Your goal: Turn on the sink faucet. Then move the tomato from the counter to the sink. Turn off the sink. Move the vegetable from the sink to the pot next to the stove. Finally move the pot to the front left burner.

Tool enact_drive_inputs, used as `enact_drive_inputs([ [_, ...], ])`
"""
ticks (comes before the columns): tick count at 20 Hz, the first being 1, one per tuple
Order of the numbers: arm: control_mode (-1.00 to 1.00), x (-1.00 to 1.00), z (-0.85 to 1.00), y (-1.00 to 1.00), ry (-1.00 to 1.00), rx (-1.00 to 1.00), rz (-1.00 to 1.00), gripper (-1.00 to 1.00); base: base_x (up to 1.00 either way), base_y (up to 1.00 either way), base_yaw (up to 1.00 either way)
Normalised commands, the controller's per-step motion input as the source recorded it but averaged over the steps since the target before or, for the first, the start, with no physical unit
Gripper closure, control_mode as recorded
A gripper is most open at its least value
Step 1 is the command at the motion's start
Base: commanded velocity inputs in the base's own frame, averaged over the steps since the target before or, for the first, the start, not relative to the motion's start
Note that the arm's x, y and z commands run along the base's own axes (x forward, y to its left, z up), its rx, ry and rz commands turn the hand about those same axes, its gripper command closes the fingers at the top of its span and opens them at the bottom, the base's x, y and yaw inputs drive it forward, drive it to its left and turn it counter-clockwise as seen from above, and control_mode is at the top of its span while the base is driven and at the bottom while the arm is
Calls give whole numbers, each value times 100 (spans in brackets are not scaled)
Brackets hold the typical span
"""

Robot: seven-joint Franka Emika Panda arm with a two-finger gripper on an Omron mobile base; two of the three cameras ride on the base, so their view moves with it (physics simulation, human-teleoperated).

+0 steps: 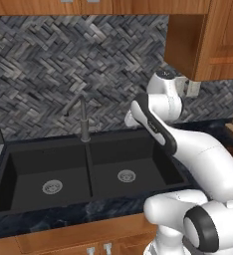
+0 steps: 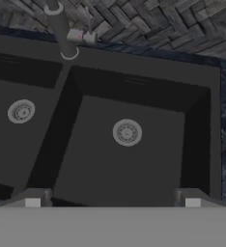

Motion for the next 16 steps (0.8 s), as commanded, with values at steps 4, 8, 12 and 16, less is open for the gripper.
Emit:
enact_drive_inputs([
  [4,-100,27,-5,-13,-4,0,22,-100,0,0,0],
  [8,-100,11,-15,-2,-6,0,27,-100,0,0,0],
  [12,-100,14,-11,1,-2,0,14,-100,0,0,0],
  [16,-100,53,-11,25,-5,2,1,-100,0,0,0],
])
